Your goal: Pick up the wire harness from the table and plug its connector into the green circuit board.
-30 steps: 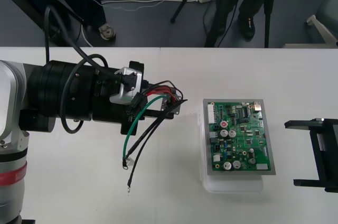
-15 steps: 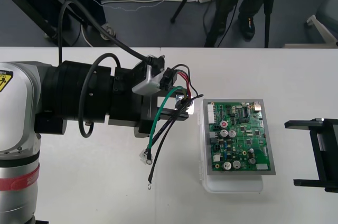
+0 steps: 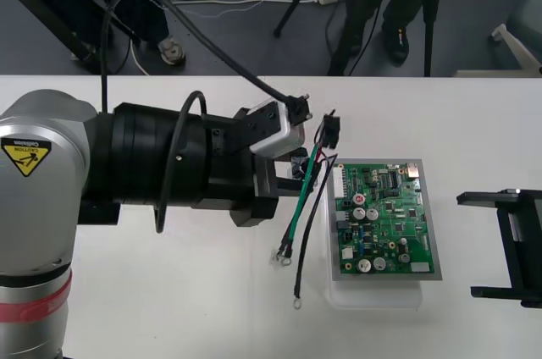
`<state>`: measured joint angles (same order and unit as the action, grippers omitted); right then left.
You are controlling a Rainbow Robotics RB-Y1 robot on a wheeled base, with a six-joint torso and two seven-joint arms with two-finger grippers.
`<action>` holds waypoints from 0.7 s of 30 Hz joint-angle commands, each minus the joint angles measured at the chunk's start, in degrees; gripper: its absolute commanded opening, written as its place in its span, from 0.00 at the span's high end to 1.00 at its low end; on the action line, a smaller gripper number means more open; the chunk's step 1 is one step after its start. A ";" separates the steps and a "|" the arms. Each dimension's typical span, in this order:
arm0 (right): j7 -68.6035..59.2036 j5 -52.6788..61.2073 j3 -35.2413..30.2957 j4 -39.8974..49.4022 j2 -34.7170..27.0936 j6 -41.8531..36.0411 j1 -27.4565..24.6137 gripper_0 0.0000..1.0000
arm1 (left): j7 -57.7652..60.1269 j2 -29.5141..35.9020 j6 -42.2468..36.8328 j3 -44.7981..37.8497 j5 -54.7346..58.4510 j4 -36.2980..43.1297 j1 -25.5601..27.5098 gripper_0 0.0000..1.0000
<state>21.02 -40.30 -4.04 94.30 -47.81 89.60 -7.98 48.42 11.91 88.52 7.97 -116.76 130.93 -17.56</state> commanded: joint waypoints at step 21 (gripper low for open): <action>2.63 2.51 0.52 0.80 1.40 0.40 -0.81 0.00 | 19.43 12.88 -6.51 24.64 -32.48 4.69 -11.01 0.90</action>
<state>21.02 -38.97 -4.04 94.30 -47.09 89.60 -7.98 64.04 21.19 86.00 27.86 -143.06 132.97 -25.06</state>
